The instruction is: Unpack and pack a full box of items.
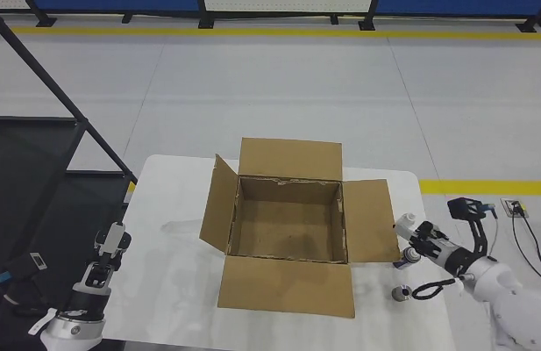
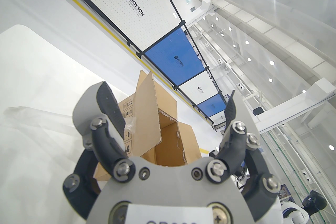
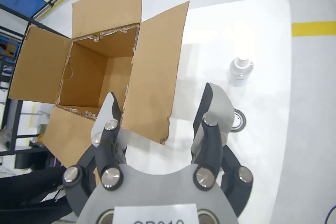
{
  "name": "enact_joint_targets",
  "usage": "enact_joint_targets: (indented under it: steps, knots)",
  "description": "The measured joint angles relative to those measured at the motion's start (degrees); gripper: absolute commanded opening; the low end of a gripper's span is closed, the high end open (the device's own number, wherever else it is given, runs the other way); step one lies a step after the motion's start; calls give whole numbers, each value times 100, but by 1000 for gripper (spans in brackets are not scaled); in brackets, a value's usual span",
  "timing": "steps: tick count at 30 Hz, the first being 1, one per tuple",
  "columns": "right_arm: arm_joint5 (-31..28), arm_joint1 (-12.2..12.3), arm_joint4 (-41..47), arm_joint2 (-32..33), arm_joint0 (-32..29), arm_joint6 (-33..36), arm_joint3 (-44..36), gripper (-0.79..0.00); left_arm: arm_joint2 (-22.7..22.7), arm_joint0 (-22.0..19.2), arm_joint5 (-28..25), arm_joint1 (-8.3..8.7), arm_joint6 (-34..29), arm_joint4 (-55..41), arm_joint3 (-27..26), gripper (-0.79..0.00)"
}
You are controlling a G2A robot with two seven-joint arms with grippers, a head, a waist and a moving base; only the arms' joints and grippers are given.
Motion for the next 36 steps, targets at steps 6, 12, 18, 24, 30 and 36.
enact_joint_targets:
  steps: [6, 12, 18, 24, 30, 36]
  knots:
    - [-142, 125, 391, -221, 1213, 907, 1390, -443, 0, 0, 0, 0, 0, 0, 0, 0]
    - [-335, 223, 637, -363, 1683, 1254, 2087, -496, 0, 0, 0, 0, 0, 0, 0, 0]
    - [-341, 290, 709, -544, 1825, 1221, 2380, -536, 0, 0, 0, 0, 0, 0, 0, 0]
    - [-374, 351, 796, -703, 1895, 1168, 2548, -785, 0, 0, 0, 0, 0, 0, 0, 0]
    - [-373, 395, 895, -918, 1931, 1065, 2638, -785, 0, 0, 0, 0, 0, 0, 0, 0]
    - [-333, 433, 937, -1150, 1994, 956, 2674, -785, 0, 0, 0, 0, 0, 0, 0, 0]
